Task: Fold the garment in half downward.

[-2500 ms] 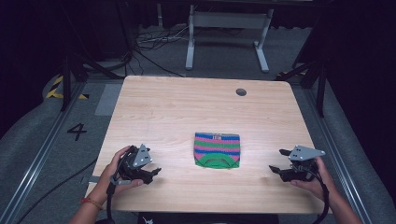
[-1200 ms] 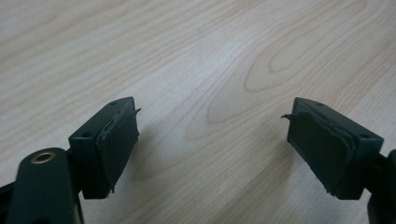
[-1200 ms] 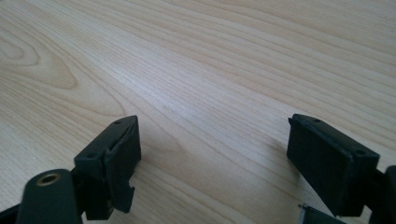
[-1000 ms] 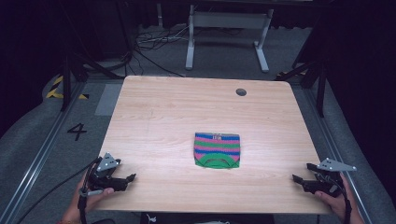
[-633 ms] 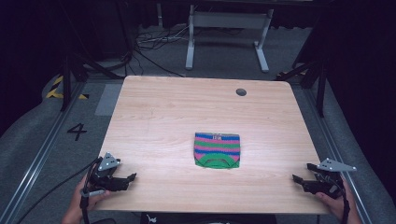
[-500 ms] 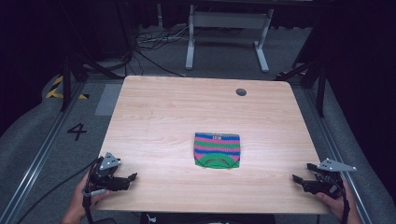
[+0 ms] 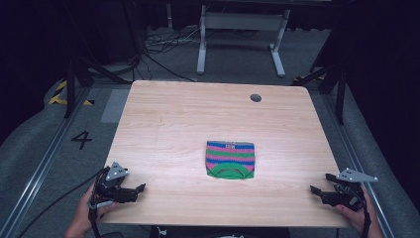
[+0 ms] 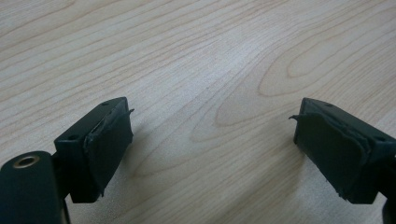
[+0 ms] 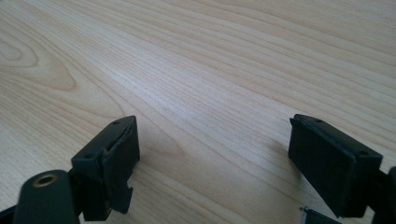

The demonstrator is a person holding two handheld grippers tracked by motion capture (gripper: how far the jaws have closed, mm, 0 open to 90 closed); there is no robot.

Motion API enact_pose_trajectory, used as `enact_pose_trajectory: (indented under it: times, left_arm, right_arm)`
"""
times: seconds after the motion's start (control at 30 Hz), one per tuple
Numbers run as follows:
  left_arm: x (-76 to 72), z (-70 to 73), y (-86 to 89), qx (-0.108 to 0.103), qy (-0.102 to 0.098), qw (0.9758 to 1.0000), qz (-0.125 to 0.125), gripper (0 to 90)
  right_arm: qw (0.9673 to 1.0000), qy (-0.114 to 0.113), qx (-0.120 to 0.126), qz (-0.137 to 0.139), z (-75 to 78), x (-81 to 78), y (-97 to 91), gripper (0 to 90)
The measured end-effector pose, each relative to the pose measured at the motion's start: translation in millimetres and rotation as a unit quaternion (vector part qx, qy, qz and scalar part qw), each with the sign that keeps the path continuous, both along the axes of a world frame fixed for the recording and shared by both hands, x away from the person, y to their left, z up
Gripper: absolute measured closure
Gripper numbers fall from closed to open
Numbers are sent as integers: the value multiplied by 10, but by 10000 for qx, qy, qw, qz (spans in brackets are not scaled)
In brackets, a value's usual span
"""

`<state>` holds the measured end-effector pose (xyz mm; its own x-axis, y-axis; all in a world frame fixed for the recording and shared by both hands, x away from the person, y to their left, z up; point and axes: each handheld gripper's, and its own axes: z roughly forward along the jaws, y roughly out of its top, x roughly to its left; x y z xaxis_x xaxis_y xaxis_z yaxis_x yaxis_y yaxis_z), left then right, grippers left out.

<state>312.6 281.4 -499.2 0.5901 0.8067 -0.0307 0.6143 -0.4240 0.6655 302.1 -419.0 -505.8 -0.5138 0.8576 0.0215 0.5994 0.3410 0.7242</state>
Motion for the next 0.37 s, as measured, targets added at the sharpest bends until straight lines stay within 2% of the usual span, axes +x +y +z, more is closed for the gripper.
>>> enact_pose_trajectory:
  times: [0.37]
  left_arm:
    - [5, 1, -1, 3, 34, 10000, -11, 111]
  right_arm:
    - [10000, 1, 1, 1, 0, 0, 0, 169]
